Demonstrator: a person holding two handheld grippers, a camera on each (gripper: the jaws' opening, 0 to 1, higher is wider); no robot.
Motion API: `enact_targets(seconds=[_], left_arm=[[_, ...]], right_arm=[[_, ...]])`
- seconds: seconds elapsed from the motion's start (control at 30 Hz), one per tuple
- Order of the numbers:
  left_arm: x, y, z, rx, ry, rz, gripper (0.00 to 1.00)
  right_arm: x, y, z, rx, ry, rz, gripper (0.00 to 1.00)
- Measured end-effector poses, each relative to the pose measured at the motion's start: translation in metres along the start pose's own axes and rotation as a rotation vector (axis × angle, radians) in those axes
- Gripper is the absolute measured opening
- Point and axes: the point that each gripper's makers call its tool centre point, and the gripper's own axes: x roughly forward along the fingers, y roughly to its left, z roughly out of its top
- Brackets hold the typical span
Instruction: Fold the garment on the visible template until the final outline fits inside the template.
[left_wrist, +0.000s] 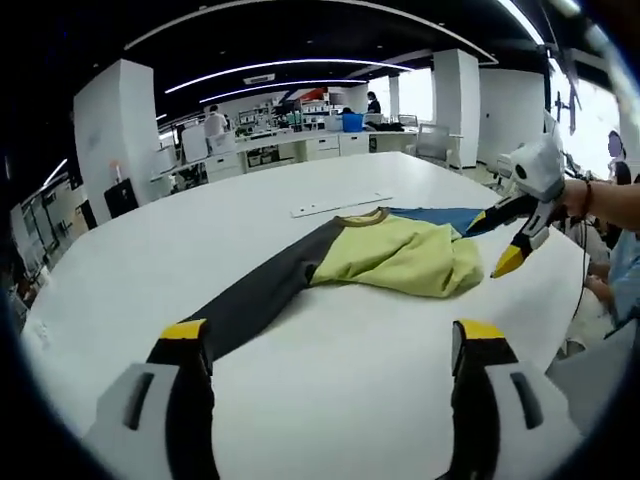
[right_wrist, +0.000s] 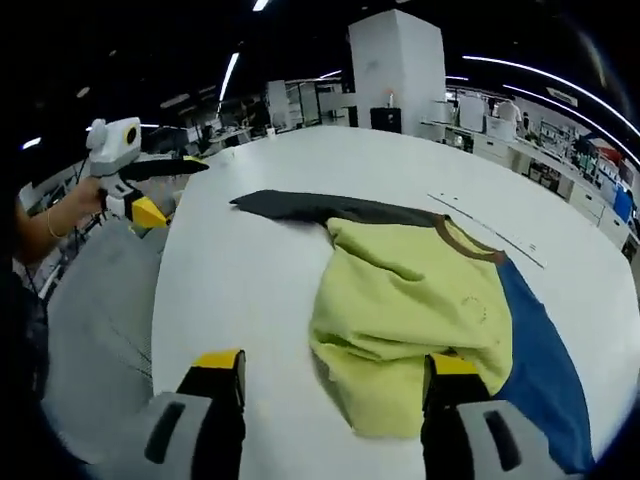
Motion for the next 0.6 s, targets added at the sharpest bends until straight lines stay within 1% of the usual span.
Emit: enact_targets(seconds=[0.03,0.13,0.17,0.27,0.37,0.4,0.5,0.57,0.6], left_arm=[[0.001,-0.002,-0.001,-0.002,0.005,-0.005,0.96],[0.001,-0.008,-0.002,-0.008,0.002,-0.012,0.95],[0.001,-0.011,-0.001,-0.008,-0.001,-0.013,0.95],[0.001,-0.015,0.001,-0.012,-0.015,-0.008,0.95],[0.002,-0.020,0.000,-0.010,-0.015,-0.015,0.95],[0.002,-0.022,-0.001,-0.004,-0.011,-0.018,0.94],[0.003,-0.022,-0.005,0.009,0.005,-0.006,0.94],[0.002,-0.021,-0.006,0.005,0.009,0.008,0.95],[0.002,-0.022,-0.007,0.004,0.009,0.006,0.95]], right_arm=[[0.003,-0.001,-0.001,-0.031,0.009,-0.011,0.61],[0.014,0.002,-0.005,-0.060,0.034,-0.025,0.47],[0.017,0.002,-0.007,-0.088,0.051,-0.031,0.42],[0.025,0.005,-0.007,-0.125,0.059,-0.034,0.33],[0.034,0.008,-0.006,-0.161,0.068,-0.028,0.28],[0.036,0.007,-0.006,-0.178,0.077,-0.028,0.28],[0.042,0.006,-0.007,-0.185,0.091,-0.025,0.26],[0.045,0.004,-0.009,-0.191,0.103,-0.023,0.23],[0.046,0.003,-0.010,-0.202,0.110,-0.020,0.22]])
